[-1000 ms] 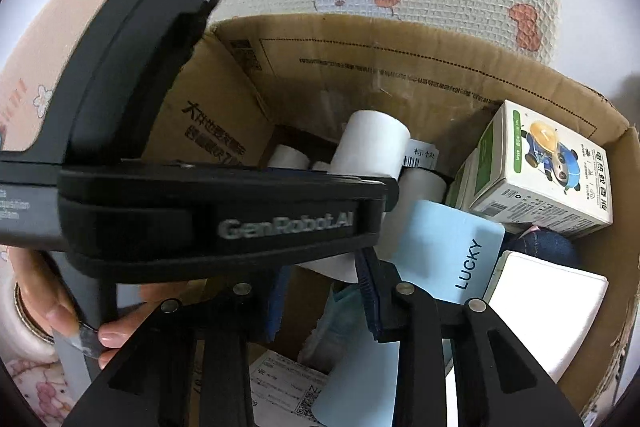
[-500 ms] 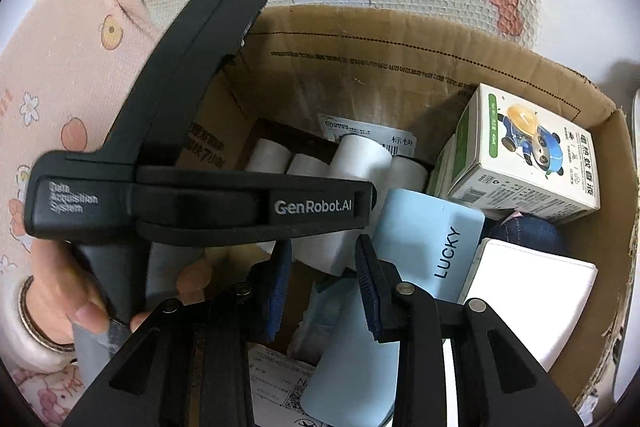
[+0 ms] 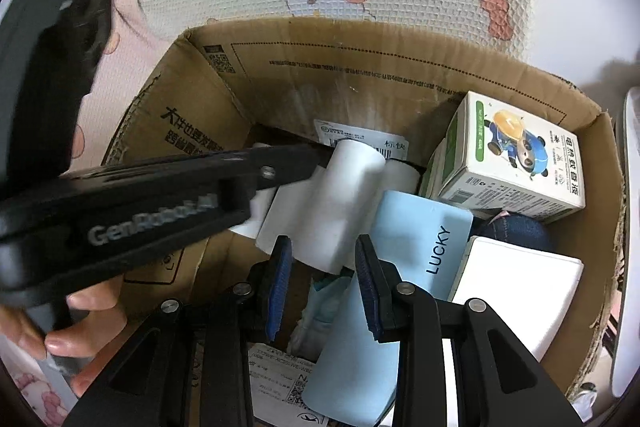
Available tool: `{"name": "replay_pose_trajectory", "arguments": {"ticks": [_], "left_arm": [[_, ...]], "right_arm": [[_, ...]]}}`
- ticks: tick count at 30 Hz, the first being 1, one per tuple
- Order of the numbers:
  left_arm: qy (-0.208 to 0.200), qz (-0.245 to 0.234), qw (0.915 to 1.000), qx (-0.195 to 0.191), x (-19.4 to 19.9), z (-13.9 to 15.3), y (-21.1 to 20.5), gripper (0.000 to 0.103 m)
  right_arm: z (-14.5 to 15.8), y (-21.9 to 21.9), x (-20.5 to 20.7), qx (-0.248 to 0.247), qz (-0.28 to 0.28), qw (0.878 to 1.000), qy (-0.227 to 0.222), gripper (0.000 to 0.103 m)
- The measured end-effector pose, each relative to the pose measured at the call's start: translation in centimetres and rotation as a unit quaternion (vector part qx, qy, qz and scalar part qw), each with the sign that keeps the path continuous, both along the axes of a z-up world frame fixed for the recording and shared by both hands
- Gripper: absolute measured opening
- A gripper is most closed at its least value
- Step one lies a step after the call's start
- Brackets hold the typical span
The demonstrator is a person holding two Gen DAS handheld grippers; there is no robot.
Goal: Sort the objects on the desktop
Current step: 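Withdraw the open left tool from the box back toward the tubes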
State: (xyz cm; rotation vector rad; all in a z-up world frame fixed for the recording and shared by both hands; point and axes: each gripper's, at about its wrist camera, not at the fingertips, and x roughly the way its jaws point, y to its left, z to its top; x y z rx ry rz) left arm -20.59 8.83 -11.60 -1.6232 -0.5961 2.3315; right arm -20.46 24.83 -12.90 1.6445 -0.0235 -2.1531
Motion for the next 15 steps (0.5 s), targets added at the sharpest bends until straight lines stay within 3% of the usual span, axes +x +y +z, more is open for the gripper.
{"name": "replay_pose_trajectory", "arguments": {"ticks": [5,12,15], "left_arm": [[0.045,-0.009,0.9985,-0.03,1.4,1.3,-1.2,0.009],[0.095,0.004,0.9951,-0.026,2.9,3.6,-5.1,0.009],[0.094,0.018,0.9953,-0.014,3.6,4.3,-7.6,0.009]], "right_arm": [[0.9,-0.3,-0.2,-0.007,-0.005,1.0,0.004,0.03],[1.6,-3.9,0.2,0.005,0.011,1.0,0.005,0.03],[3.2,-4.7,0.7,0.002,0.019,1.0,0.009,0.03]]}}
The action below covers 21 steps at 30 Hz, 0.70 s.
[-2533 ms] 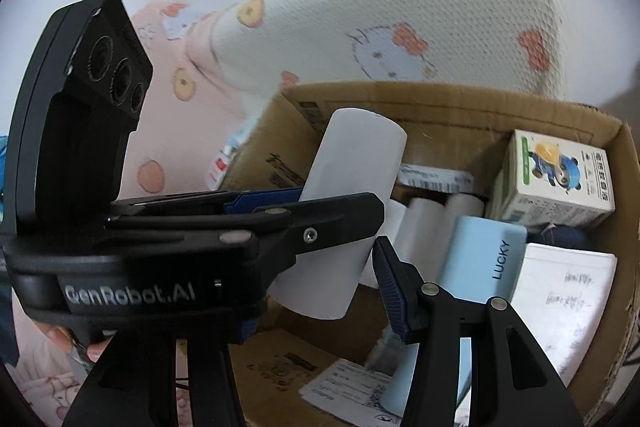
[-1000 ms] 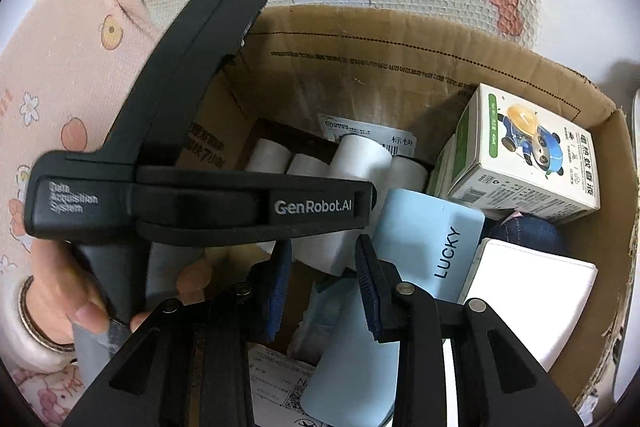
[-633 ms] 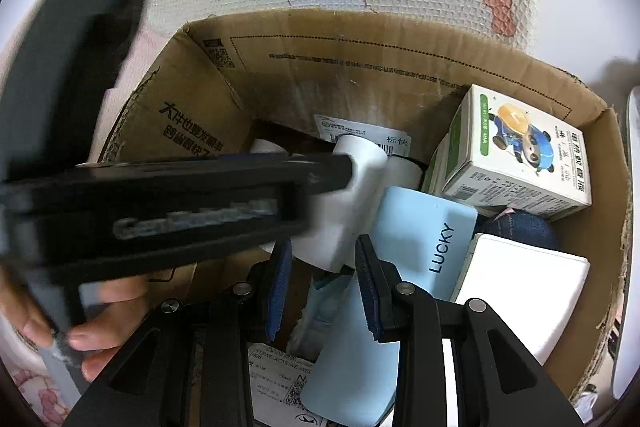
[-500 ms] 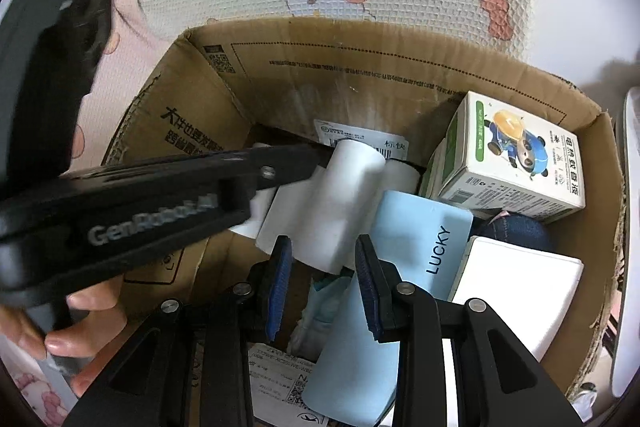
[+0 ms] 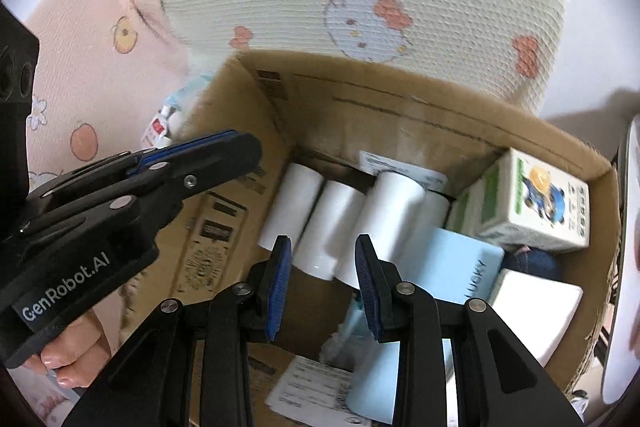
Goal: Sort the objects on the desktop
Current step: 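Withdraw the open left tool from the box back toward the tubes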
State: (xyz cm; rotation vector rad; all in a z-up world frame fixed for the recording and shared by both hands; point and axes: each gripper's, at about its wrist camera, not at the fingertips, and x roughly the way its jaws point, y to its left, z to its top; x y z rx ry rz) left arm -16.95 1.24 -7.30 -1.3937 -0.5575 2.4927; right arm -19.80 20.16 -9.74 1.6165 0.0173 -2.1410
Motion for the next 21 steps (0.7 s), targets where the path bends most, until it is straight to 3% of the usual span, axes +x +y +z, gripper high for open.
{"name": "replay_pose_trajectory", "arguments": {"ticks": [3,9,14,21], "left_arm": [[0.015,0.021,0.9997,0.002,1.0,0.9,-2.9,0.009],[0.044,0.094,0.9927,-0.062,3.9,1.8,-8.4,0.009],[0.04,0.121,0.9913,-0.03,5.1,1.7,-12.3,0.009],[0.033,0.137,0.9896,-0.029,6.1,0.6,-14.6,0.009]], "right_arm": [[1.2,-3.8,0.0,-0.004,0.008,1.0,0.011,0.03],[4.4,-8.0,1.0,-0.006,0.035,0.998,0.043,0.03],[6.3,-11.6,1.9,0.0,0.066,0.996,0.055,0.03],[7.2,-16.8,1.9,-0.017,0.102,0.993,0.062,0.03]]}}
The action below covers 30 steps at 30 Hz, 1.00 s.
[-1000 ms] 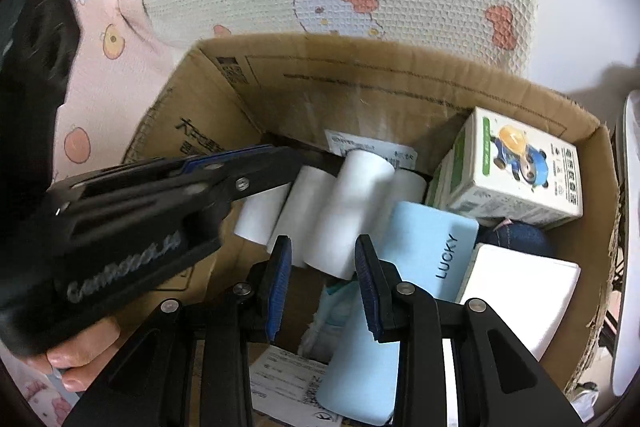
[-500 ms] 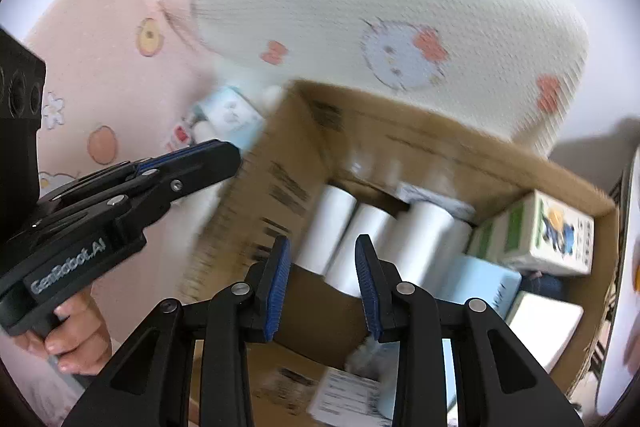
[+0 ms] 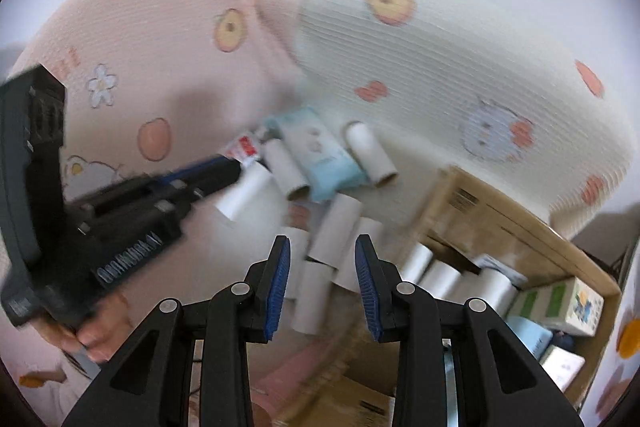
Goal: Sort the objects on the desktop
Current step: 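Withdraw the open left tool from the box back toward the tubes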
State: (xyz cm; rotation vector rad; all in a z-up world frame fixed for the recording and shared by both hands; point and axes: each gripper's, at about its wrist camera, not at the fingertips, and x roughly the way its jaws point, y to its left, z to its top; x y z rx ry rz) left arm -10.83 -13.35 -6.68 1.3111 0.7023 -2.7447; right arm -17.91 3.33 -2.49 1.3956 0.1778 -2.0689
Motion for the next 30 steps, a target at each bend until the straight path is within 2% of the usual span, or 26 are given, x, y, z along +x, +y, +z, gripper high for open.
{"name": "replay_pose_trajectory", "arguments": {"ticks": [3,7,12,17,21,25,27,30], "left_arm": [[-0.007,0.003,1.0,0.0,0.4,-0.8,-0.6,0.009],[-0.016,0.023,0.9995,0.015,1.0,-1.9,-2.5,0.009],[-0.003,0.043,0.999,0.01,2.5,-2.2,-5.0,0.009],[-0.014,0.054,0.9983,0.015,3.4,-3.2,-7.0,0.009],[-0.027,0.04,0.9987,0.015,3.4,-4.9,-7.4,0.009],[-0.058,0.037,0.9968,0.042,2.9,-7.4,-7.9,0.009],[-0.077,0.028,0.9953,0.053,2.6,-8.5,-8.0,0.009],[-0.088,0.033,0.9944,0.048,2.7,-9.5,-8.3,0.009]], "right_arm": [[0.1,-1.8,0.2,-0.028,0.0,1.0,-0.003,0.03],[-0.8,-3.2,1.0,-0.042,-0.017,0.999,-0.008,0.03],[-2.4,-4.7,1.8,-0.022,-0.009,1.0,-0.02,0.03],[-4.3,-5.8,1.8,-0.002,-0.015,1.0,-0.021,0.03],[-6.2,-5.6,1.2,-0.048,-0.055,0.995,-0.067,0.03],[-7.8,-6.6,1.4,-0.014,-0.076,0.997,-0.03,0.03],[-8.8,-7.1,1.5,-0.006,-0.07,0.997,-0.03,0.03],[-10.0,-7.4,1.7,0.002,-0.063,0.998,-0.028,0.03]]}}
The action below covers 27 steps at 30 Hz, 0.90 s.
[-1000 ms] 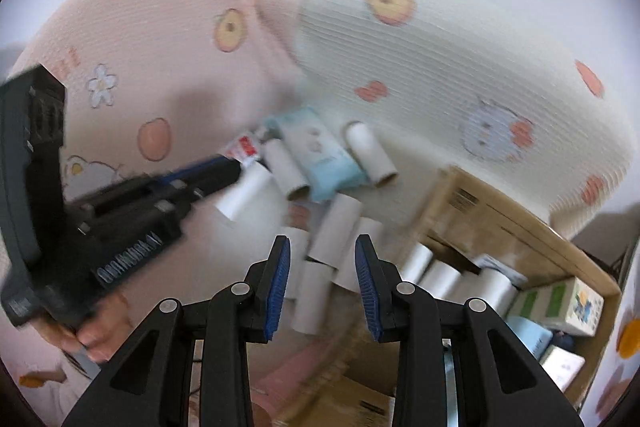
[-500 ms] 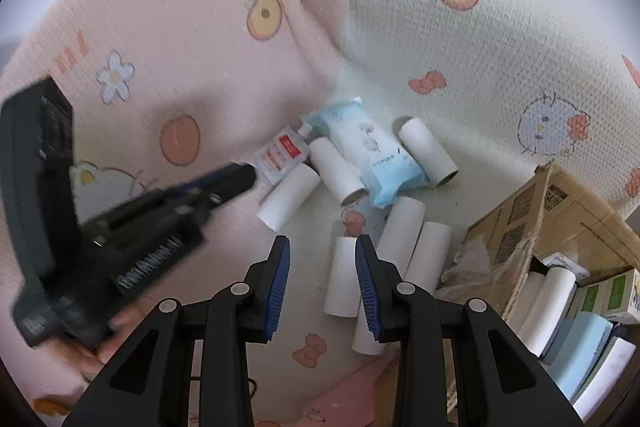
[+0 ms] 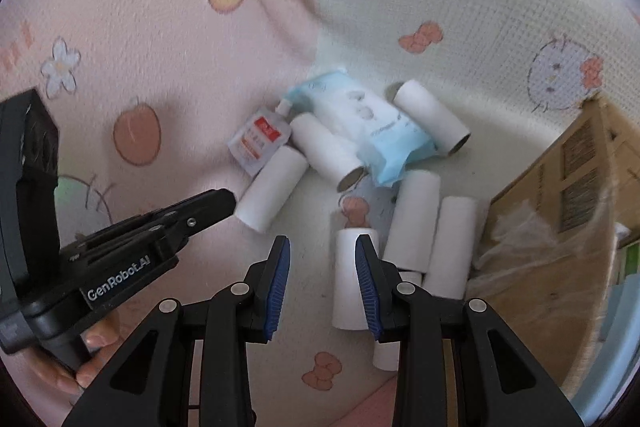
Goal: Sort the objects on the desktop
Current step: 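Withdraw the open left tool from the box back toward the tubes, then close the left tool on another white cardboard tube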
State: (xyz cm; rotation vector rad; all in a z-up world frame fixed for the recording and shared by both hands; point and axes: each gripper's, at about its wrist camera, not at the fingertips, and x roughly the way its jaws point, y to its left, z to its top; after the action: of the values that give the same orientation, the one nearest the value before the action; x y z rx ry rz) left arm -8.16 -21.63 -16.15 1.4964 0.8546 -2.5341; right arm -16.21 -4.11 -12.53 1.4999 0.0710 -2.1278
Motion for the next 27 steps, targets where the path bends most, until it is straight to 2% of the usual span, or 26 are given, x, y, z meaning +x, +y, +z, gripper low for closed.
{"name": "replay_pose_trajectory", "arguments": {"ticks": [3,6,9,12,14,20,27], "left_arm": [[0.006,0.001,1.0,0.007,0.0,-0.8,-0.3,0.009],[0.003,-0.001,0.9986,0.054,-0.1,-2.9,-0.6,0.011],[-0.013,-0.005,0.9966,0.082,-0.2,-4.9,-0.4,0.011],[-0.021,-0.002,0.995,0.098,-0.2,-6.6,0.0,0.018],[-0.017,0.01,0.9933,0.114,-0.1,-7.5,0.0,0.028],[0.0,0.028,0.9778,0.208,-0.4,-10.0,-0.2,0.039],[-0.038,0.0,0.9803,0.194,-1.2,-11.7,1.8,0.04]], "right_arm": [[-0.9,-0.2,0.5,0.012,-0.003,1.0,0.028,0.03],[-2.4,-0.1,1.0,0.006,-0.015,0.999,0.037,0.03],[-3.9,-0.1,1.1,0.007,-0.016,0.999,0.028,0.03],[-4.6,0.2,0.8,-0.007,-0.018,1.0,0.013,0.03],[-5.0,0.3,0.6,-0.008,-0.016,1.0,0.01,0.03],[-7.5,0.0,0.4,0.016,-0.007,0.999,-0.034,0.03],[-9.3,-0.2,0.4,0.036,0.002,0.998,-0.059,0.03]]}}
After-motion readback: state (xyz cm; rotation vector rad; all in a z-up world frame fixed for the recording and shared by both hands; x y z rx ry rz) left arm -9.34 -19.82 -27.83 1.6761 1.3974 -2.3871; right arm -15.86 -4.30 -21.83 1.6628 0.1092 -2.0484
